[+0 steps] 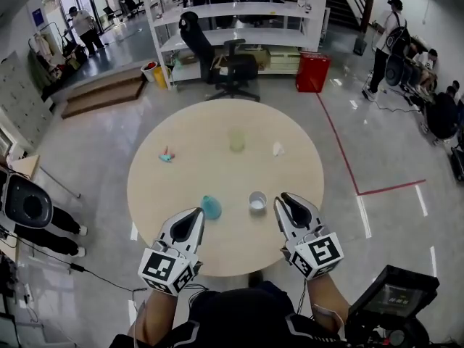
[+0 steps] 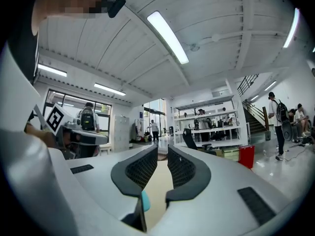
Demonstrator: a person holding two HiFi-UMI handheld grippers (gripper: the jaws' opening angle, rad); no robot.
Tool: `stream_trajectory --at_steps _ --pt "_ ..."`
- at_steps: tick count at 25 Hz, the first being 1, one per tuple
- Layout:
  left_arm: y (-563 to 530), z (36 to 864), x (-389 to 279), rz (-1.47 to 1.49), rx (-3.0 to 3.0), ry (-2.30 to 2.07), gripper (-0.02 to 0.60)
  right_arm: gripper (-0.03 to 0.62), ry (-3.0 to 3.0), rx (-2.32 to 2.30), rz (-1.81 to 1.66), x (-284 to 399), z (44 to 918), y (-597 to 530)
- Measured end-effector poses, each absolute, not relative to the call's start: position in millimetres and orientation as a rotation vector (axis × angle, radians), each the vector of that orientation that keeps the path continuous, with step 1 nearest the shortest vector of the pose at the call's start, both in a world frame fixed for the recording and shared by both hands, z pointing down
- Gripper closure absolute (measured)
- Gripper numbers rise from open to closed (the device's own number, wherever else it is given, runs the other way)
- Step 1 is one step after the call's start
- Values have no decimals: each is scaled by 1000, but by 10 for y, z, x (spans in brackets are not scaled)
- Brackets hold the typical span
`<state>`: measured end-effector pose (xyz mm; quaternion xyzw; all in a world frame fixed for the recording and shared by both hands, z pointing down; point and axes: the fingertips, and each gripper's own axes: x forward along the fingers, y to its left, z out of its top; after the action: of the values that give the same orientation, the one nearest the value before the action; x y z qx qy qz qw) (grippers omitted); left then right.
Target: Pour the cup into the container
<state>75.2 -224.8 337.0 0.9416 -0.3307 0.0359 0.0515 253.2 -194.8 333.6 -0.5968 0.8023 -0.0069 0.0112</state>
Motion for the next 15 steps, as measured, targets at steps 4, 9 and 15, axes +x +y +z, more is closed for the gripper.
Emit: stream_trajectory --at_steps 4,9,15 --pt "-2628 3399 874 128 2847 -1030 592 525 2525 -1838 -63 2641 3445 -2307" --pt "-2997 3547 838 137 2836 -992 592 432 2536 -1883 -125 2601 3639 -2649" --pt "-3221 4045 738 260 2736 -936 534 345 2537 -1979 -313 2626 4140 -2848"
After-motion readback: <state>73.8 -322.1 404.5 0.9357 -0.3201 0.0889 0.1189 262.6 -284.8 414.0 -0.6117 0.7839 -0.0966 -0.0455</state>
